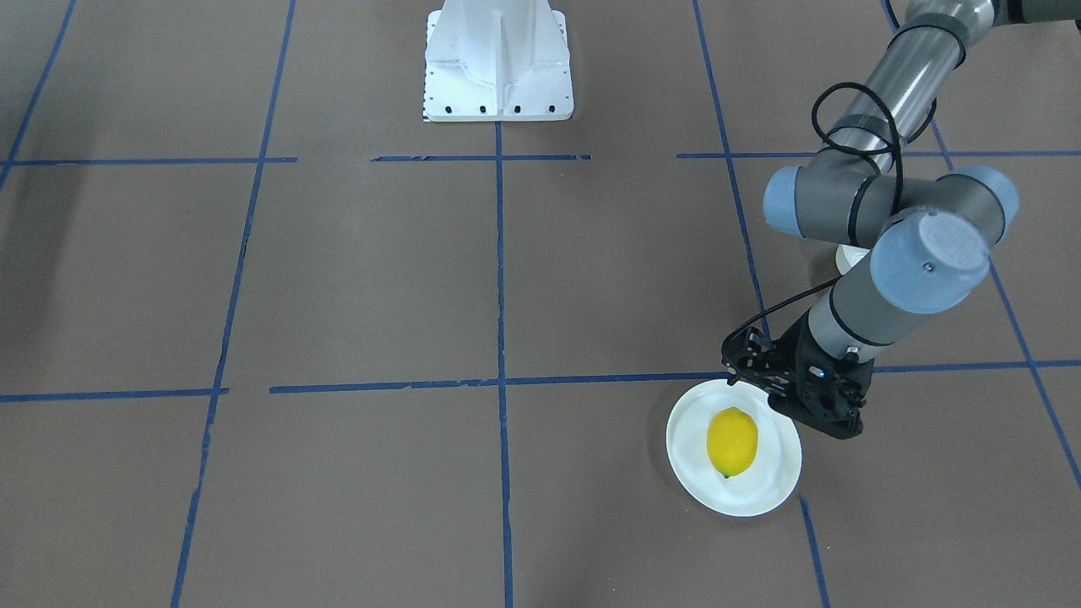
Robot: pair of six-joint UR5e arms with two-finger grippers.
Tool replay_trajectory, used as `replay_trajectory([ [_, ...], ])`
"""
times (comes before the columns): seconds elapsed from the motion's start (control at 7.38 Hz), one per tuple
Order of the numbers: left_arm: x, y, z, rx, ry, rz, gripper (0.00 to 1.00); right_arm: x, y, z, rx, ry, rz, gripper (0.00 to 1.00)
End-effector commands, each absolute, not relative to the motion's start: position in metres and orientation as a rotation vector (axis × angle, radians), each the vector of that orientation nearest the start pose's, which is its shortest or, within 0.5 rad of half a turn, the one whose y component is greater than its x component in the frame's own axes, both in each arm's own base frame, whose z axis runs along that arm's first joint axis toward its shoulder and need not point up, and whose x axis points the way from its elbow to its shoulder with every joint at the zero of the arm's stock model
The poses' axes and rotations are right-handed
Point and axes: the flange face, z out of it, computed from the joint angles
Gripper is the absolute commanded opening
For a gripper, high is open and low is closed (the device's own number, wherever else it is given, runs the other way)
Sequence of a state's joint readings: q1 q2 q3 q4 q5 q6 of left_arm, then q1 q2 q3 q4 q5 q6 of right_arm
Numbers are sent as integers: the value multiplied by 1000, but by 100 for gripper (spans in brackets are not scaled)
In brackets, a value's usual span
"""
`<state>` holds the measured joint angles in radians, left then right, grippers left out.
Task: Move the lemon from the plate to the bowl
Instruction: 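Reach the left gripper over the yellow lemon on the white plate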
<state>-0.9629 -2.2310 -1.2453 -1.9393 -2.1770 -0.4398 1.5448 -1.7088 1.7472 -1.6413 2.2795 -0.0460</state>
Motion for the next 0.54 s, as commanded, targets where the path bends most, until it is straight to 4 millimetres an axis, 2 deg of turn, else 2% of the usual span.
replay_trajectory([
  [0.0, 396, -685, 373, 299, 863, 319, 99, 57, -432, 647, -24, -709, -58, 100],
  [0.27, 422, -698, 370, 350, 760, 294, 99, 57, -432, 647, -24, -709, -58, 100],
  [0.41, 430, -700, 376, 334, 749, 295, 99, 57, -432, 647, -24, -709, -58, 100],
])
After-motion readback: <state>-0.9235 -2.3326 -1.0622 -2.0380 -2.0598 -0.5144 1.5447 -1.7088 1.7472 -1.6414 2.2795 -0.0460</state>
